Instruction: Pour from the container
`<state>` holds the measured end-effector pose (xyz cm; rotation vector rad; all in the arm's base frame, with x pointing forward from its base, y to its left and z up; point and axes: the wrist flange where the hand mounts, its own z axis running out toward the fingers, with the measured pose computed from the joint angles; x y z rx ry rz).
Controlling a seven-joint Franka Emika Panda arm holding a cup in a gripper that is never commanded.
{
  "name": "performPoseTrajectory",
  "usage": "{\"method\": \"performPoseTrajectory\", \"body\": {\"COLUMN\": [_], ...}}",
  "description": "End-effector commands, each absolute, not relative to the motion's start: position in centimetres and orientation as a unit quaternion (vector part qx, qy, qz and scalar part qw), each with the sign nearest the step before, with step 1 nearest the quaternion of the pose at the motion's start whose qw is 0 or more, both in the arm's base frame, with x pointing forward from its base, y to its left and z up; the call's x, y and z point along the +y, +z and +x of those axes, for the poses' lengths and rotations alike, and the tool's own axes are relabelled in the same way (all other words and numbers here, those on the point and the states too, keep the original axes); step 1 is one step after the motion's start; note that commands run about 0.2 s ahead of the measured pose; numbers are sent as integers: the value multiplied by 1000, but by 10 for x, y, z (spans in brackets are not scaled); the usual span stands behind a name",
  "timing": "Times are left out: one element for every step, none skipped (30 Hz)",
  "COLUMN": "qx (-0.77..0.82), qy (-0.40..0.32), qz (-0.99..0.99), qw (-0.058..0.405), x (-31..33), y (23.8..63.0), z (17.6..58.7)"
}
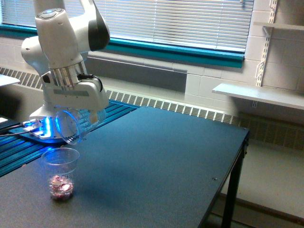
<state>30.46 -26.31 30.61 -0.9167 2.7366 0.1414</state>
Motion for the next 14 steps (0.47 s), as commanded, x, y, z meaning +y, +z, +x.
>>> {"method": "performPoseTrajectory", "body": {"qx": [931,930,929,929,928,927,927,925,924,924,924,926,927,927], "qy": [38,36,36,38,36,33,32,33,32,30,29,29,28,28], "qz": [-340,-345,-348,-350,-353,-356,-358,-363,-366,-367,-367,-364,-362,-363], "qw": [127,122,119,117,116,112,110,108,106,103,102,98,96,96], "x": [-258,-256,-255,-255,-254,-253,-253,-252,-252,-251,-251,-251,-251,-250], "y": [312,313,314,315,316,316,317,318,318,319,319,320,320,320], "z": [314,317,318,319,321,323,324,325,327,328,329,329,329,329]}}
